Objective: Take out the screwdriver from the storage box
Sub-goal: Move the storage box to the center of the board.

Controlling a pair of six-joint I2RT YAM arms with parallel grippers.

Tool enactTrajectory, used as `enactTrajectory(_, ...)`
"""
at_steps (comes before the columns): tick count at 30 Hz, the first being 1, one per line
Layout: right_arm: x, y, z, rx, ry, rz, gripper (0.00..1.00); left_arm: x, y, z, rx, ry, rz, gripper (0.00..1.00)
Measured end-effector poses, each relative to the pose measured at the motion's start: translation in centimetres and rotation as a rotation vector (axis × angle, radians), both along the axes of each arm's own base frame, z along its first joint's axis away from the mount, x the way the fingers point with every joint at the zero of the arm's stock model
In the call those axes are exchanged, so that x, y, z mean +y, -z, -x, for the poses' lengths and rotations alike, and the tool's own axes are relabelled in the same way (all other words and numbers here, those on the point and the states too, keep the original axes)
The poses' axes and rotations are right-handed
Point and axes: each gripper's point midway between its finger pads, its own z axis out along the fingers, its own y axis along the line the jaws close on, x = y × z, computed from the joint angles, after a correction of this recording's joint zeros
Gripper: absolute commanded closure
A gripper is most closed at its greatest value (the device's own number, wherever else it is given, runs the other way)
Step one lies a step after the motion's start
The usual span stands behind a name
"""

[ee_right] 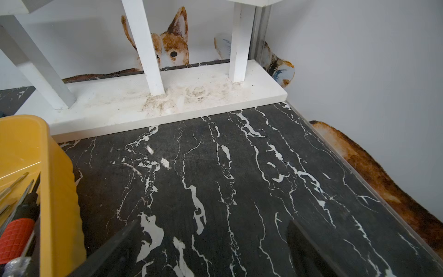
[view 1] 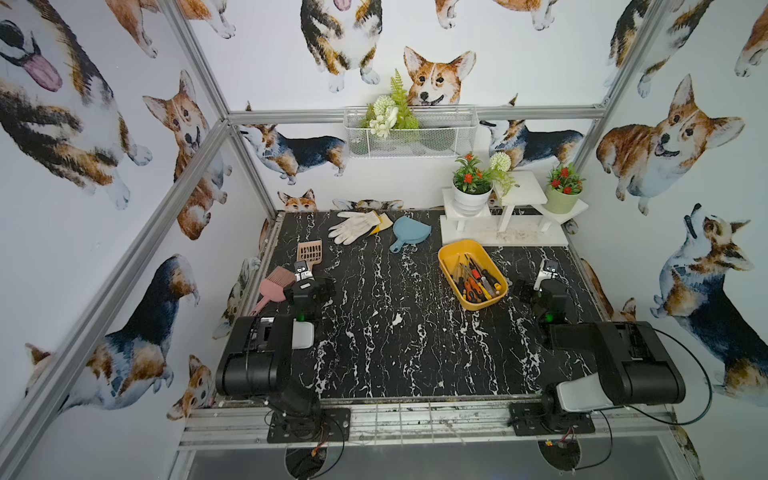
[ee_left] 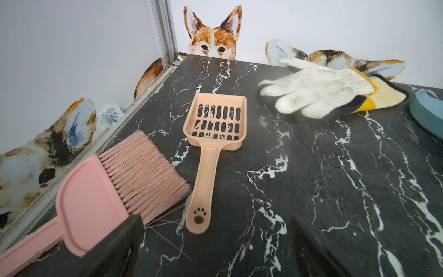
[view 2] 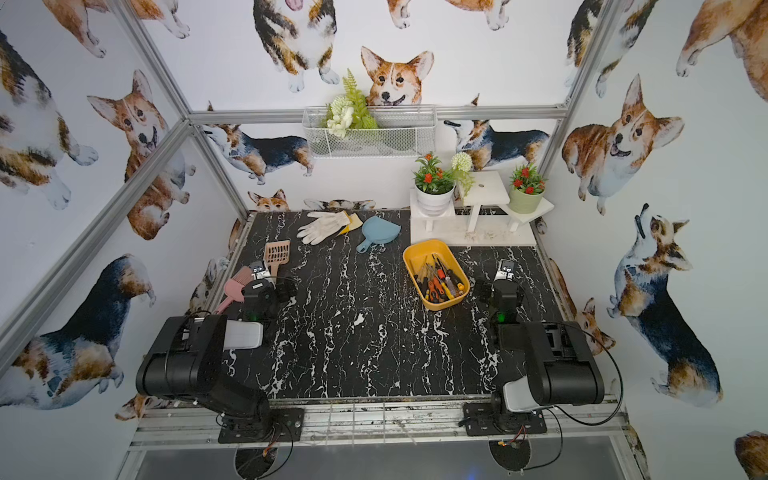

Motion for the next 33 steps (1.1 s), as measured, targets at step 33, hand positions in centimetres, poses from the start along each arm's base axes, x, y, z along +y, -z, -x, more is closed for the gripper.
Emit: enactTrajectory(33,0.0,0.0,0.0,0.0,0.0,0.0,0.01,0.17,-0.07,-0.08,-0.002,0.001,0.004,0.0)
